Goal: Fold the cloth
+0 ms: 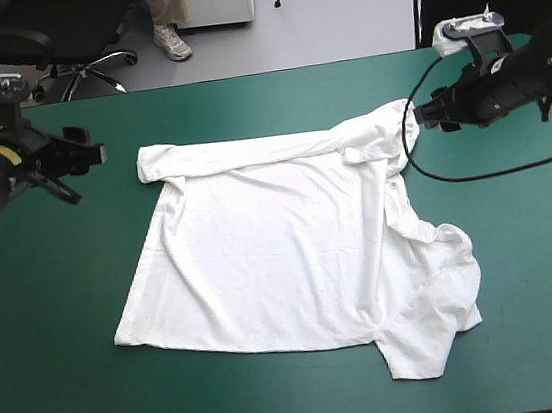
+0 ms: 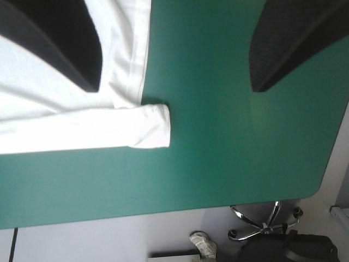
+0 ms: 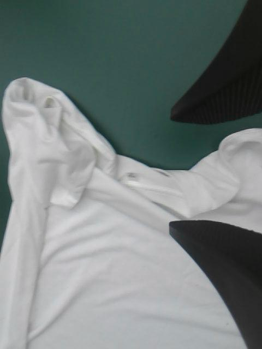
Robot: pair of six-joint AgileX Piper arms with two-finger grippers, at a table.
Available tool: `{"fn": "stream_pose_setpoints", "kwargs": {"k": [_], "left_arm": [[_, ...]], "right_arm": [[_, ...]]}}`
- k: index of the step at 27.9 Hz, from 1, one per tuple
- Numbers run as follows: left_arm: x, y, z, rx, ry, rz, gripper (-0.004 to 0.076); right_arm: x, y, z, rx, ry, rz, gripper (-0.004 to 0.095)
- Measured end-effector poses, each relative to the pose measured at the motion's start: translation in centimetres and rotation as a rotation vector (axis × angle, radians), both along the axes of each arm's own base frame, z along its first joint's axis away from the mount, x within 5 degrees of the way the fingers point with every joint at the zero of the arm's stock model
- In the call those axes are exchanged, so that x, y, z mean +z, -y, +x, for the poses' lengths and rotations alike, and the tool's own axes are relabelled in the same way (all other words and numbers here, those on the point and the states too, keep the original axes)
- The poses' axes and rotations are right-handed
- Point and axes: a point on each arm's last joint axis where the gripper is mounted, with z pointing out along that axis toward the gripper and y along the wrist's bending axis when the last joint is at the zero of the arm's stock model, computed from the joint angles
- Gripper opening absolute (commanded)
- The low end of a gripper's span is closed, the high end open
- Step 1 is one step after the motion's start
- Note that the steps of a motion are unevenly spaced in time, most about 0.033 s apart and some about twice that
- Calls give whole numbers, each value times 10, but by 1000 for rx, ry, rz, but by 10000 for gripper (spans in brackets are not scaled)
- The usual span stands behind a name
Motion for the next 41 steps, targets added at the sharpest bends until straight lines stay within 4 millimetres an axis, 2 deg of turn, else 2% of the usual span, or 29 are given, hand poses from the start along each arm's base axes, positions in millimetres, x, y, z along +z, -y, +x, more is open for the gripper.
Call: {"fn": "stream_pose_setpoints", "kwargs": {"k": [5, 9, 12, 17, 20, 25, 30, 34, 41], "left_arm": [[-26, -1, -34, -20, -51, 13, 537], [-51, 0, -41, -29, -120, 20, 537], [-60, 1, -40, -23, -149, 16, 537], [-59, 1, -38, -17, -124, 0, 537], [-59, 1, -38, -14, -123, -5, 537], [-59, 1, -38, -13, -123, -6, 537], [-59, 1, -37, -13, -125, -6, 537], [-59, 1, -38, -12, -132, -5, 538], [-59, 1, -38, -12, -132, -5, 537]], "right_arm": [[-28, 4, -23, -9, -70, -44, 499], [-49, 3, -26, 25, -99, -148, 499], [-64, -8, -24, 88, -116, -208, 499], [-90, -26, -10, 165, -180, -217, 536], [-109, -30, 1, 174, -245, -195, 570], [-133, -33, 9, 174, -361, -175, 569], [-144, -28, 7, 112, -411, -208, 569], [-175, -22, -5, 63, -489, -246, 567], [-205, -21, -7, -45, -473, -212, 557]]}}
